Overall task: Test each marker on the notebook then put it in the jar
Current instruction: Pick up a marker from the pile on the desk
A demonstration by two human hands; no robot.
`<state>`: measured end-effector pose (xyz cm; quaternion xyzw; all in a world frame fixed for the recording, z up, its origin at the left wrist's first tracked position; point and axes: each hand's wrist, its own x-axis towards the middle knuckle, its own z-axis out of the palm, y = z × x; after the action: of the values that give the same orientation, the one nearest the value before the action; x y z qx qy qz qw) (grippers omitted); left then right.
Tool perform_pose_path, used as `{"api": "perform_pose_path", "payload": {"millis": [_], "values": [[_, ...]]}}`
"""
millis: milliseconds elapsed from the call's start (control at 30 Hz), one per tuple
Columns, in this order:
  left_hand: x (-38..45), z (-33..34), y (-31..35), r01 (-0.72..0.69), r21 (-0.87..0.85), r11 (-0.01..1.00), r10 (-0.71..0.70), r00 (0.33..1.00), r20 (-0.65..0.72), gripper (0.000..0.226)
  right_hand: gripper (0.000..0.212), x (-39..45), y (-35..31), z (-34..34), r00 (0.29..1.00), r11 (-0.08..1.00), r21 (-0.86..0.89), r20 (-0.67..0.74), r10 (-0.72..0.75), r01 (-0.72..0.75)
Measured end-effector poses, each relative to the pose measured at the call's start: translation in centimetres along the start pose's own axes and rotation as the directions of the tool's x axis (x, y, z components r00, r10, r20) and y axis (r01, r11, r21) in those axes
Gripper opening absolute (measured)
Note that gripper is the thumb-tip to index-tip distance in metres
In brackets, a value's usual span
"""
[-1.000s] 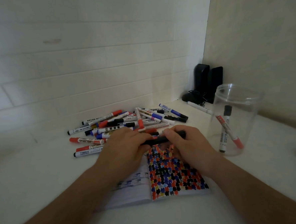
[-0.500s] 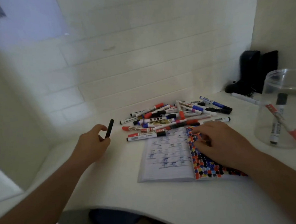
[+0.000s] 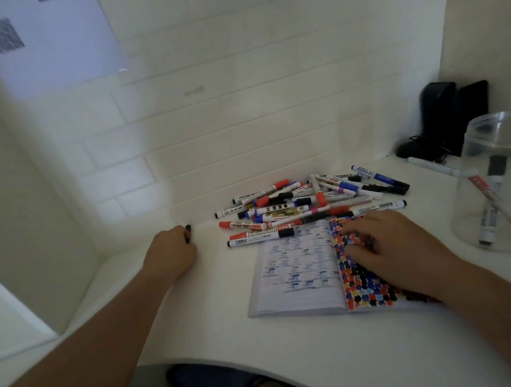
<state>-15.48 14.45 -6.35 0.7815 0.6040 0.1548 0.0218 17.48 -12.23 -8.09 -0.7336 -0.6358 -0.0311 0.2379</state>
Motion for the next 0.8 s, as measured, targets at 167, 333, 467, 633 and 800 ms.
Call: {"api": "perform_pose_path", "payload": {"millis": [167, 333, 467, 633, 800], "values": [[1.2, 0.0, -1.0, 0.019, 0.030, 0.999, -0.020, 1.000, 0.015, 0.025, 0.044, 0.2, 0.3, 0.2, 1.000, 1.000, 0.003, -0.016, 0.008, -0.008], [0.6, 0.8, -0.8, 0.013, -0.086, 0.996, -0.020, 0.996, -0.085, 0.030, 0.042, 0.2, 0.1, -0.1, 1.000, 1.000, 0.011, -0.020, 0.019, -0.019], [-0.8, 1.5, 1.6, -0.349, -0.049, 0.936, 0.334, 0.923, -0.190, 0.028, 0.042, 0.2, -0.1, -0.3, 0.999, 0.999, 0.025, -0.017, 0.029, -0.029], [-1.6, 2.3, 5.3, -0.552, -0.065, 0.832, 0.551, 0.834, -0.035, 0.033, 0.042, 0.1, -0.6, -0.6, 0.999, 0.999, 0.025, -0.023, 0.040, -0.039], [-2.0, 2.7, 6.7, -0.575, -0.056, 0.816, 0.577, 0.817, 0.015, 0.031, 0.043, 0.0, -0.8, -1.0, 0.998, 0.997, 0.045, -0.033, 0.061, -0.059]]}}
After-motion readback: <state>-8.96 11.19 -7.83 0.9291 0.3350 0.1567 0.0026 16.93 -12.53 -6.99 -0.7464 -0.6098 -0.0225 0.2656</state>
